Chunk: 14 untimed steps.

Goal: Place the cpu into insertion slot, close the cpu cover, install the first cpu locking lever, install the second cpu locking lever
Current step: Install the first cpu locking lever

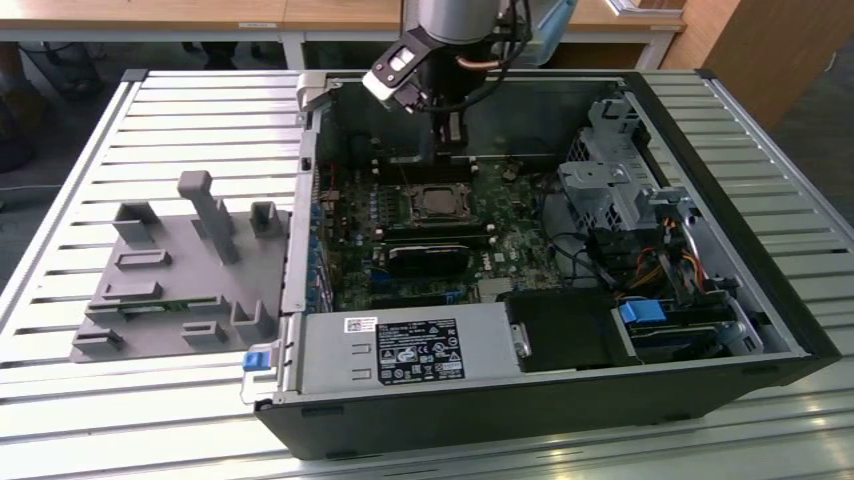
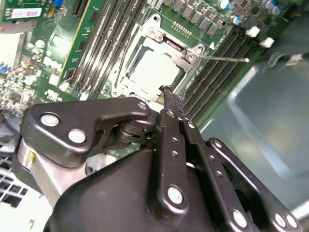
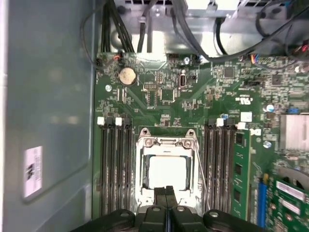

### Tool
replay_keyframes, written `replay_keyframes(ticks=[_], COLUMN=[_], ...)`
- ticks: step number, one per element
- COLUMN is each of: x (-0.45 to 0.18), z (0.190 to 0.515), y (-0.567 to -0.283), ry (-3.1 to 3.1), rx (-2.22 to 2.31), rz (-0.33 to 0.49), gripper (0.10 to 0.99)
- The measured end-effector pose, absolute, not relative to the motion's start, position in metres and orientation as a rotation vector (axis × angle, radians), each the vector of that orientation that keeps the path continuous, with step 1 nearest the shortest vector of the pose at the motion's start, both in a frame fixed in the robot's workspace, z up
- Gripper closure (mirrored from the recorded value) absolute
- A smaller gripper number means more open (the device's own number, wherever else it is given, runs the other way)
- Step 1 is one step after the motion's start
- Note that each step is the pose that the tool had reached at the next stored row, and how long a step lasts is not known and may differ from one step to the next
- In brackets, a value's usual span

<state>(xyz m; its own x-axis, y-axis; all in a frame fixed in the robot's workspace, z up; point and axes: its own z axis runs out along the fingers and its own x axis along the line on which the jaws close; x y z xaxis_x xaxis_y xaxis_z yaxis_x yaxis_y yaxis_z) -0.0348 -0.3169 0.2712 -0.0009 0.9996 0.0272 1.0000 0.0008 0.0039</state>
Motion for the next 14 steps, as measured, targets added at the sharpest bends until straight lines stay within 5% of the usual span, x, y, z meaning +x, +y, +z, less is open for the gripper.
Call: replay_keyframes(ticks=[14], x=[-0.0348], z=[0.2733], y=[-0.3169], ry=[-2.408], rx=[-1.988], rz=[-0.032], gripper=[0.976])
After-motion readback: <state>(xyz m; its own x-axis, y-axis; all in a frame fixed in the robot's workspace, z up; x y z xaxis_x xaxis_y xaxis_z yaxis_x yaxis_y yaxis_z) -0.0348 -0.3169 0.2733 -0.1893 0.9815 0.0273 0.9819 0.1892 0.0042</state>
